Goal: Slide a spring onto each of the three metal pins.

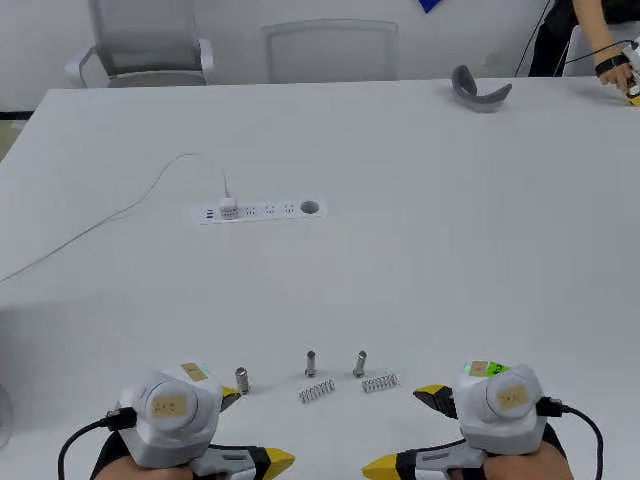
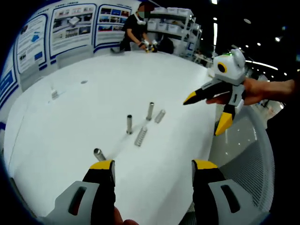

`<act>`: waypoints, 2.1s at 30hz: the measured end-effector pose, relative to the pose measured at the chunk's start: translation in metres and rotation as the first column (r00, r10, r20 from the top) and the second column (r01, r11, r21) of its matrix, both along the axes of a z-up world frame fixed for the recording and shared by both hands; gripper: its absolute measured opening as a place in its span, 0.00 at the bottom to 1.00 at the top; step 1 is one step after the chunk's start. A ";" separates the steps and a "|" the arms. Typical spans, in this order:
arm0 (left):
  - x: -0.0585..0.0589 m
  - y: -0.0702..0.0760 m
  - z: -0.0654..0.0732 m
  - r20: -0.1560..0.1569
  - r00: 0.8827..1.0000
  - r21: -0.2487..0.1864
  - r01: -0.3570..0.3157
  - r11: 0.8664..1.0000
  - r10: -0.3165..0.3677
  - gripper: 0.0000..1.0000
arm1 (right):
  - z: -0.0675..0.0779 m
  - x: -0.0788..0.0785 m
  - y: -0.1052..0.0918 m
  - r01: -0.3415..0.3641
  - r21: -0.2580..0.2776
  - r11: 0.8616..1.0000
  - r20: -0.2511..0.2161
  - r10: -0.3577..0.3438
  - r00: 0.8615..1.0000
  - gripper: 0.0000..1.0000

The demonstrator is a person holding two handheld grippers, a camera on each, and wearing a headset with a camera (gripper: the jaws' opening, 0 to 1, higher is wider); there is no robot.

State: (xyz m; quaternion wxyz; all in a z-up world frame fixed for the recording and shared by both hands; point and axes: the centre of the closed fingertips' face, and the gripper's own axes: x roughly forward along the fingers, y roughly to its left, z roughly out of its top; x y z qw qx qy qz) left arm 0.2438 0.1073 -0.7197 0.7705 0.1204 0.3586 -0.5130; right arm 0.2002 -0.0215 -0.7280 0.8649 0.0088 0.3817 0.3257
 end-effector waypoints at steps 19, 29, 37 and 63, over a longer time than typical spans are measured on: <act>0.023 -0.042 -0.033 -0.027 0.998 0.027 0.053 0.998 -0.053 0.56 | 0.017 -0.001 -0.002 0.060 0.027 0.998 0.015 -0.061 0.998 0.87; 0.029 -0.050 -0.050 -0.046 0.999 0.034 0.014 0.999 -0.012 0.45 | 0.015 -0.006 -0.006 0.085 0.034 0.996 0.006 -0.086 0.996 0.86; 0.043 -0.055 -0.064 -0.052 0.997 0.046 -0.047 0.998 0.049 0.37 | 0.013 -0.009 -0.004 0.091 0.042 0.995 -0.006 -0.091 0.996 0.86; 0.040 -0.059 -0.083 0.017 0.999 0.116 -0.035 0.993 0.034 0.11 | 0.009 -0.013 -0.003 0.102 0.057 0.993 -0.024 -0.101 0.995 0.86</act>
